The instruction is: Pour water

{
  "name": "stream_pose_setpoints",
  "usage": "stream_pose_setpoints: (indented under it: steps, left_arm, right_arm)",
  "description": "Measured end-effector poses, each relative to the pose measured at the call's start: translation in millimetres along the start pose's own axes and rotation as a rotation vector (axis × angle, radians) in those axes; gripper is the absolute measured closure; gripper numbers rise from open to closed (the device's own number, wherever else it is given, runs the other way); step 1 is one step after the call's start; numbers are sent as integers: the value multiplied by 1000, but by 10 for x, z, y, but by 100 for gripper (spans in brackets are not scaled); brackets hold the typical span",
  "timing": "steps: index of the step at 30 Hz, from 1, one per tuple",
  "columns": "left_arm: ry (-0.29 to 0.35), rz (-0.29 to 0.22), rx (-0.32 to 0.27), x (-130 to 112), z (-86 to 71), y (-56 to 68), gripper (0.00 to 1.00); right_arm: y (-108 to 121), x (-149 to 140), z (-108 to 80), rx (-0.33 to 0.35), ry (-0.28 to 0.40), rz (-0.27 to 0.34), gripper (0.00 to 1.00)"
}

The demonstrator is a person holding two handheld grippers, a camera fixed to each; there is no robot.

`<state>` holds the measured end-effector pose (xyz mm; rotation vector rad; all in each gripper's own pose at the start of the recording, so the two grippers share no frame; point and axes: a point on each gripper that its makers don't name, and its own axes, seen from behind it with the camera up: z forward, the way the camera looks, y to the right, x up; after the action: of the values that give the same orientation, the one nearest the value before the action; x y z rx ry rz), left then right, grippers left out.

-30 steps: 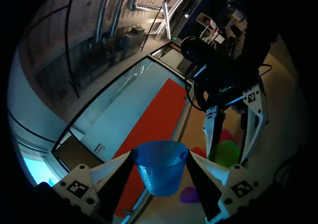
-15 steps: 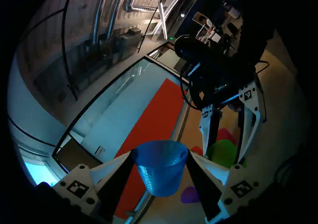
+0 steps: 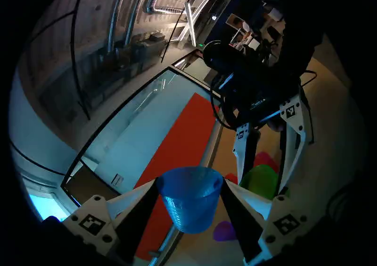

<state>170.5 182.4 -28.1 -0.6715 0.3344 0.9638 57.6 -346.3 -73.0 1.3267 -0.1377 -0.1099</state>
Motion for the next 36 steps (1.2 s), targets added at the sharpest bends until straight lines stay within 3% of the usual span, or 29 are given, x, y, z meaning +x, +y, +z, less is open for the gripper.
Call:
stream_pose_setpoints:
  steps: [36]
  left_arm:
    - [-5,73,6,31,-7,-2,12]
  right_arm:
    - [-6,29,-14,0,5,-10,7]
